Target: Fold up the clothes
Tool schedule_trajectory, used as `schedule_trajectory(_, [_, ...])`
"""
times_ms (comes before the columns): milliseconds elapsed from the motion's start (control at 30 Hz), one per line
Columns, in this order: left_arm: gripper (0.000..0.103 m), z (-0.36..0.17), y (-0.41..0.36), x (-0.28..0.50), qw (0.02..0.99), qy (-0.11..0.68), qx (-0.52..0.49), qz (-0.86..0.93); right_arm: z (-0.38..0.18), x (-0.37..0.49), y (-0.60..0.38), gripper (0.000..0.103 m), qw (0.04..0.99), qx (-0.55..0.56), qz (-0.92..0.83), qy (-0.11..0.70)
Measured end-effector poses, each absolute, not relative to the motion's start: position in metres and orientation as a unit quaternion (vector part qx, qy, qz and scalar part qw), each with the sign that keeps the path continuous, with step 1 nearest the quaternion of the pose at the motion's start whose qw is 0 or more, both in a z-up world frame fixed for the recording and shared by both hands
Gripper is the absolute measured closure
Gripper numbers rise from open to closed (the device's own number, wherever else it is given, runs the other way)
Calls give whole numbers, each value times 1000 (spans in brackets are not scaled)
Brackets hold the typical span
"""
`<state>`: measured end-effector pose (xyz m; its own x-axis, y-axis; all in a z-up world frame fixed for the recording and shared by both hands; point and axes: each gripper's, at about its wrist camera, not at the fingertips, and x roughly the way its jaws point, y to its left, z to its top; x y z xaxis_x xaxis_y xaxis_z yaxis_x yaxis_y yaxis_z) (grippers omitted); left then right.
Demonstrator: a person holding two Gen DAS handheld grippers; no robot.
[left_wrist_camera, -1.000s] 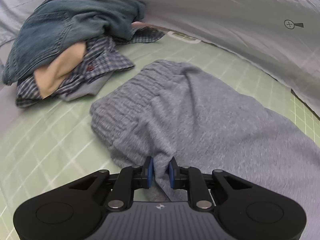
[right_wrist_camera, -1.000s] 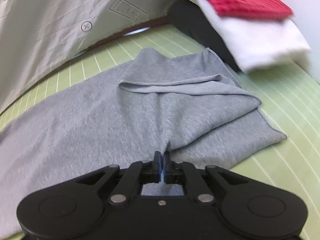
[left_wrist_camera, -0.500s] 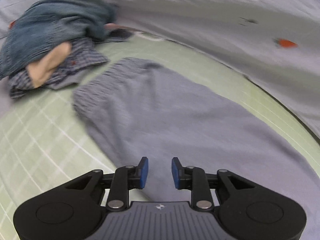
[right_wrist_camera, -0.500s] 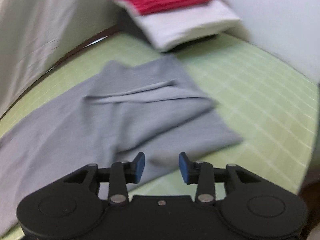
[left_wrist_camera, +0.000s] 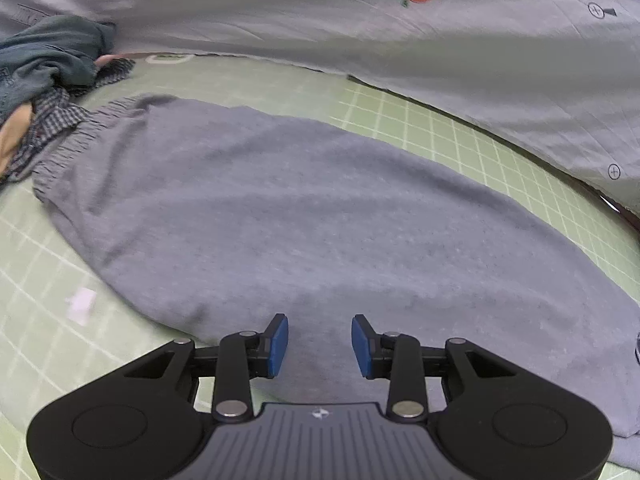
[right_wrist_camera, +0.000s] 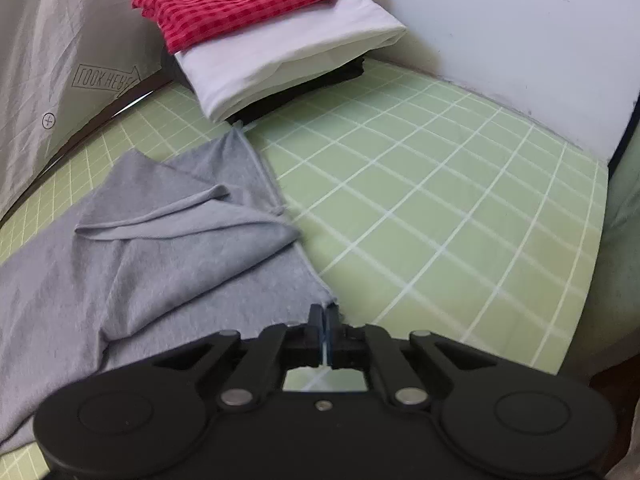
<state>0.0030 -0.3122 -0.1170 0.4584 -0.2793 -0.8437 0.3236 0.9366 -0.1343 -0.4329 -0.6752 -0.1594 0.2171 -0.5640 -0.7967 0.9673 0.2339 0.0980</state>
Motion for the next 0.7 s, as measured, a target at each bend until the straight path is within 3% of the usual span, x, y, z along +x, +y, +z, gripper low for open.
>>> schedule_trajectory(200, [64, -122, -332, 1, 846, 502, 48, -174, -153, -428, -684, 99, 713, 265, -556, 335])
schedule_trajectory(267, [63, -125, -338, 1, 842, 507, 58, -175, -150, -426, -687, 90, 712, 250, -562, 339])
schedule_trajectory(333, [62, -130, -342, 1, 837, 516, 66, -173, -148, -425, -691, 59, 710, 234, -569, 342])
schedule_trajectory(433, [59, -136, -349, 0, 829, 526, 81, -172, -144, -419, -695, 32, 719, 215, -568, 337])
schedule_trajectory(500, [53, -138, -354, -1, 828, 525, 94, -174, -141, -410, -697, 20, 742, 198, -549, 331])
schedule_trajectory(600, [43, -139, -361, -1, 824, 527, 109, -179, -143, -391, -700, 10, 775, 169, -506, 339])
schedule_trajectory(700, [37, -141, -369, -2, 821, 526, 125, -181, -149, -370, -705, 10, 800, 143, -452, 368])
